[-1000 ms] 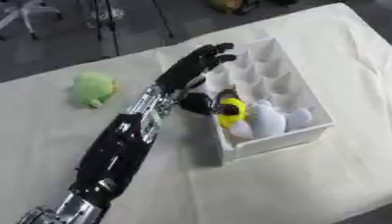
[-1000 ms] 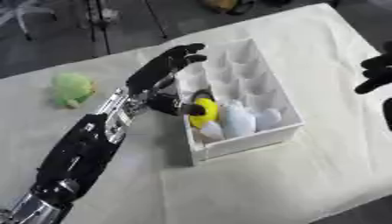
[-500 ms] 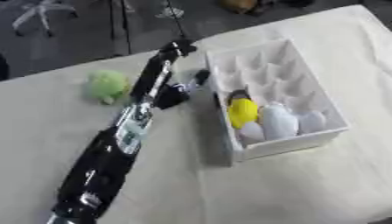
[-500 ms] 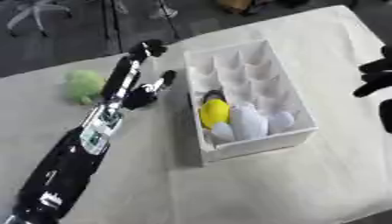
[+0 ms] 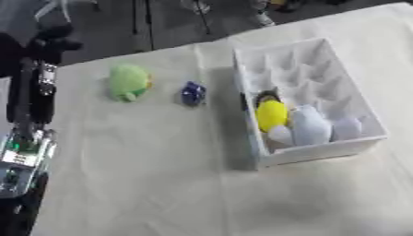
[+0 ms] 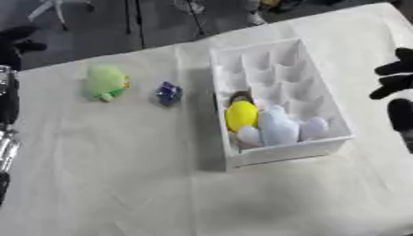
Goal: Pick up objects on the table and place them in the box.
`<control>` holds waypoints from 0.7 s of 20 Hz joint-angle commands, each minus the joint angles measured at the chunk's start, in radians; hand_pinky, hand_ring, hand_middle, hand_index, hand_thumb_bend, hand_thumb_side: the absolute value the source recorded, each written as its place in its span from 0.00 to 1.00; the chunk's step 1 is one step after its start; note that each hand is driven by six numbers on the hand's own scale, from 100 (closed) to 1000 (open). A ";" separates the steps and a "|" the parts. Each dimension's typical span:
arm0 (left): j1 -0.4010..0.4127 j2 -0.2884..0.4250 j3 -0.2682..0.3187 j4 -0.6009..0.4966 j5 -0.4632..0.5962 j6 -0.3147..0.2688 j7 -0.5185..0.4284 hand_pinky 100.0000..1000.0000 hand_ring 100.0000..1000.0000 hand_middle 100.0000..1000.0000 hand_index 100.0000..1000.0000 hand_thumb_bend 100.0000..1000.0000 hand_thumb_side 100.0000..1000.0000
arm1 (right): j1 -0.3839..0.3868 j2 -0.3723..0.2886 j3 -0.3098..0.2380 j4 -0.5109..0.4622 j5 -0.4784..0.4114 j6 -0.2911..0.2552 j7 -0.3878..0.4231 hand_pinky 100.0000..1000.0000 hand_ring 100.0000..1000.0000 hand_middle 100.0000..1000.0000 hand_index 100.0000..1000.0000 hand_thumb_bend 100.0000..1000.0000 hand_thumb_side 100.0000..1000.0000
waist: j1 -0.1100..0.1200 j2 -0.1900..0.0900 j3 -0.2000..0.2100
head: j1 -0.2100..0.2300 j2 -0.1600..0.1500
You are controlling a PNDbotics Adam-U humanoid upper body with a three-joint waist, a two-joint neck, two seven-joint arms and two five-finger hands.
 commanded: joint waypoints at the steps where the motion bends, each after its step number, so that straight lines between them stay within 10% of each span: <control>1: 0.016 0.020 0.038 -0.050 0.013 -0.004 -0.005 0.94 0.67 0.75 0.77 0.50 0.83 | -0.005 -0.019 -0.013 -0.024 0.010 0.001 -0.008 0.72 0.52 0.67 0.90 0.30 0.72 | -0.016 -0.010 0.001 | -0.007 0.009; 14: 0.036 -0.015 0.058 -0.084 -0.034 0.022 0.008 0.95 0.67 0.75 0.77 0.49 0.81 | -0.005 -0.019 -0.015 -0.024 0.015 0.001 -0.012 0.72 0.52 0.67 0.91 0.30 0.72 | -0.019 -0.006 0.010 | -0.015 0.004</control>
